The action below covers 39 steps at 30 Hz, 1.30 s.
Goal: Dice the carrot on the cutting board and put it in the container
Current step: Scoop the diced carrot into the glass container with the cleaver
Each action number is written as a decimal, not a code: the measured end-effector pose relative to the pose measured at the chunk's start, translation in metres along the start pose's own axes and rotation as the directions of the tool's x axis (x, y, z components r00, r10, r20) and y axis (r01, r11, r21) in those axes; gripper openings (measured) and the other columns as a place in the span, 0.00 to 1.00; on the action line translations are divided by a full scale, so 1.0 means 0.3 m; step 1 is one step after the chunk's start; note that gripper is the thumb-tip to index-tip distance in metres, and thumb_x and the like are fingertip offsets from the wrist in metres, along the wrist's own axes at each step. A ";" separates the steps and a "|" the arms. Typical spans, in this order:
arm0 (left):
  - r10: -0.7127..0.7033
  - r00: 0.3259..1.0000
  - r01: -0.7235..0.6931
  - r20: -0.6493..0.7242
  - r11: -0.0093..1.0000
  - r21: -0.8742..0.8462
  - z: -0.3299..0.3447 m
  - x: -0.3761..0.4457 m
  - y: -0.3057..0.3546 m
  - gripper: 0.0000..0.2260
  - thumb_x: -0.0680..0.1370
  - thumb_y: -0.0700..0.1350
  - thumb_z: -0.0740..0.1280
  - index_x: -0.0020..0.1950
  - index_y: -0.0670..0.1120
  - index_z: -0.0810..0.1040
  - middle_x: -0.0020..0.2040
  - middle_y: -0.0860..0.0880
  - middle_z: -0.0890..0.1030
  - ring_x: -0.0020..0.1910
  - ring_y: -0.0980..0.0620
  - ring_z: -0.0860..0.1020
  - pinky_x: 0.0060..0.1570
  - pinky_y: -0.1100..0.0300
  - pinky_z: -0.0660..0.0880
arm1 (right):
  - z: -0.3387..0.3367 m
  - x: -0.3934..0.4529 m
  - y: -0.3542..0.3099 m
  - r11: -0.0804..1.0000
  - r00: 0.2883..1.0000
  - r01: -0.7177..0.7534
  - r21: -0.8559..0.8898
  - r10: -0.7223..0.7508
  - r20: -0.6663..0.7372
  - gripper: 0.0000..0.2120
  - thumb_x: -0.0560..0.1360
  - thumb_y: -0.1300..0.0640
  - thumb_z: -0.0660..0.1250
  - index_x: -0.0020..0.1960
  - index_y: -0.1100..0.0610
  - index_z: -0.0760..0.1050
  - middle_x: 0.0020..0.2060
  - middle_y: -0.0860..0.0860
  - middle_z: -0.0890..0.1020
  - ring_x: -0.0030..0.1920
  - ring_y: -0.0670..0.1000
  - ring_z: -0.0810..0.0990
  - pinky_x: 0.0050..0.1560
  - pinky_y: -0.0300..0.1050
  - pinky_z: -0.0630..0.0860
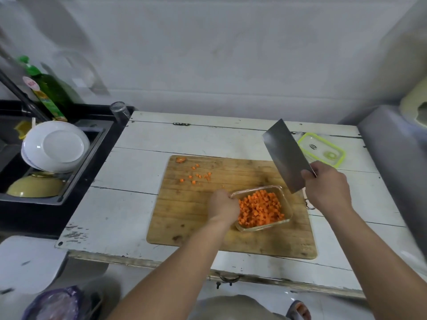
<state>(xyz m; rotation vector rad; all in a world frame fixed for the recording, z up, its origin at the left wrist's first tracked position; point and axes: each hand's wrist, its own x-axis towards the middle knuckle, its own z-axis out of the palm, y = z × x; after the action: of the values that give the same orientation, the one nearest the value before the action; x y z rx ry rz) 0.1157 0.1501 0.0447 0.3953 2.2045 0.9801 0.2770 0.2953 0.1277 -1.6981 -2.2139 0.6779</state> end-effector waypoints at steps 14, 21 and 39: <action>0.261 0.909 -0.229 -0.325 0.964 0.135 -0.382 0.176 -0.169 0.10 0.82 0.43 0.61 0.52 0.49 0.83 0.48 0.50 0.84 0.49 0.46 0.80 0.49 0.56 0.74 | 0.266 -0.253 -0.190 0.986 0.977 -0.072 0.152 0.039 0.210 0.06 0.81 0.51 0.58 0.49 0.53 0.71 0.38 0.56 0.82 0.37 0.59 0.83 0.39 0.55 0.82; 0.506 0.863 -0.483 -0.007 0.828 0.285 -0.460 0.317 -0.297 0.18 0.80 0.36 0.59 0.67 0.45 0.79 0.64 0.45 0.79 0.66 0.43 0.74 0.67 0.54 0.70 | 0.463 -0.617 -0.258 0.726 0.844 -0.535 0.431 0.473 0.251 0.07 0.82 0.61 0.58 0.50 0.57 0.74 0.37 0.61 0.82 0.28 0.55 0.79 0.25 0.43 0.71; 0.519 0.828 -0.560 0.214 0.785 0.264 -0.285 0.428 -0.120 0.21 0.86 0.43 0.55 0.79 0.42 0.64 0.80 0.45 0.65 0.79 0.47 0.61 0.77 0.58 0.55 | 0.657 -0.454 -0.384 0.729 0.808 -0.580 0.363 0.571 0.144 0.09 0.81 0.52 0.60 0.53 0.56 0.75 0.42 0.55 0.82 0.45 0.59 0.82 0.49 0.56 0.80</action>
<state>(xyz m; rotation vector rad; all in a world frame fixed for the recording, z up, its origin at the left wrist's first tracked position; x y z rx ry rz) -0.0361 0.1463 -0.0005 1.2690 2.1663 0.8398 0.1242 0.1021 0.0280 -2.1466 -1.3819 1.1933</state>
